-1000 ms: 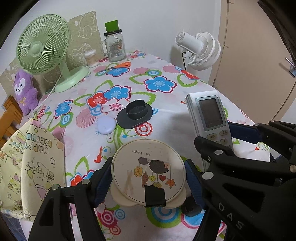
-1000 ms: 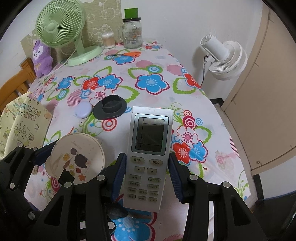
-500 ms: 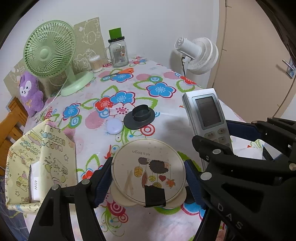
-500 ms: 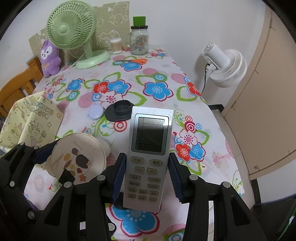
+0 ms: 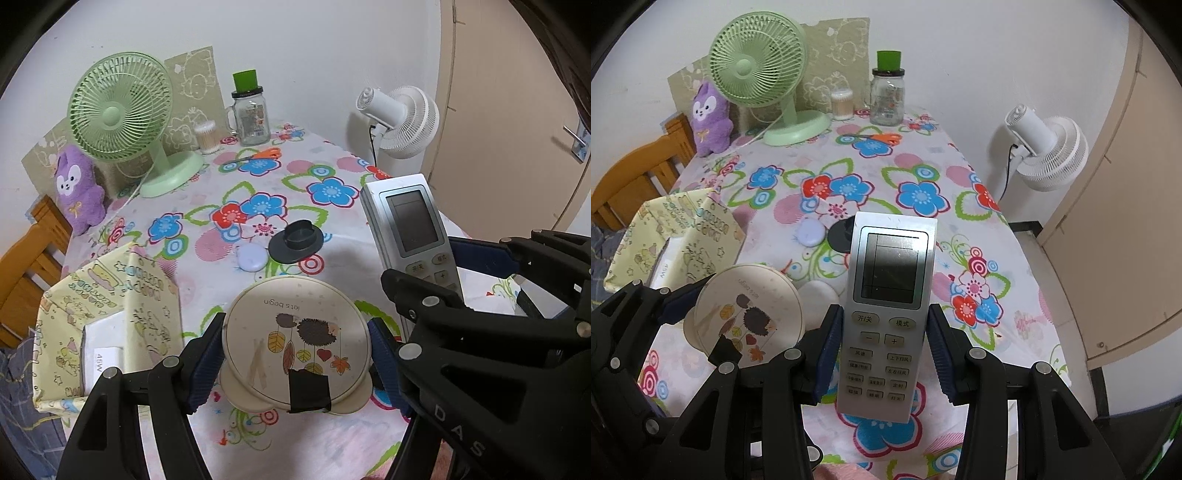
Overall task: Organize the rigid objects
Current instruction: 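Carry the remote and the compact toward the yellow fabric box with both grippers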
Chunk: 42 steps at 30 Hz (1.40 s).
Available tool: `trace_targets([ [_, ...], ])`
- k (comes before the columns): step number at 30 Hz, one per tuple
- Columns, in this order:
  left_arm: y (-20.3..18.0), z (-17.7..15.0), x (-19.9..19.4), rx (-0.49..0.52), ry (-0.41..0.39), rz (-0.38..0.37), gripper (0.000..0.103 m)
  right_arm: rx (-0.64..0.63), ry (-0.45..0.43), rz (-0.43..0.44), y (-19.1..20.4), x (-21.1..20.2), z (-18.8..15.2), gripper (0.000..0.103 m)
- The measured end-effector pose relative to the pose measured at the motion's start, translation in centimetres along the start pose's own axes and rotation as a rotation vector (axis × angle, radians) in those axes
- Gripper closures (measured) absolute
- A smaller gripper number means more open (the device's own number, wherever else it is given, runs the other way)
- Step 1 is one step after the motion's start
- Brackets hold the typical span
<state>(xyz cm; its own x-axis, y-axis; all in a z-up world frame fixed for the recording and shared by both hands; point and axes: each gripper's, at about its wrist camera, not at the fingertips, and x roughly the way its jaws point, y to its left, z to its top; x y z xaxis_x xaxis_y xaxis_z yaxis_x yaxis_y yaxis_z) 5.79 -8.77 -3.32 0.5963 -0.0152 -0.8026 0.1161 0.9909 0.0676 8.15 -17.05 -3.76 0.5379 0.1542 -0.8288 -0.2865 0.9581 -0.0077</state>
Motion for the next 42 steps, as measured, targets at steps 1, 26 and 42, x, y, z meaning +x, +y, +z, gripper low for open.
trace_targets([
  [1,0.2,0.0,0.0,-0.001,0.000,0.001,0.027,-0.002,-0.001,0.002,0.1,-0.1,0.1,0.055],
  [26,7.4,0.1,-2.2,-0.063,0.003,0.042,0.027,-0.093,0.002,0.037,6.9,-0.9,3.6,0.055],
  [42,13.3,-0.9,-2.5,-0.161,0.022,0.067,0.027,-0.167,0.023,0.100,13.0,0.1,5.8,0.055],
])
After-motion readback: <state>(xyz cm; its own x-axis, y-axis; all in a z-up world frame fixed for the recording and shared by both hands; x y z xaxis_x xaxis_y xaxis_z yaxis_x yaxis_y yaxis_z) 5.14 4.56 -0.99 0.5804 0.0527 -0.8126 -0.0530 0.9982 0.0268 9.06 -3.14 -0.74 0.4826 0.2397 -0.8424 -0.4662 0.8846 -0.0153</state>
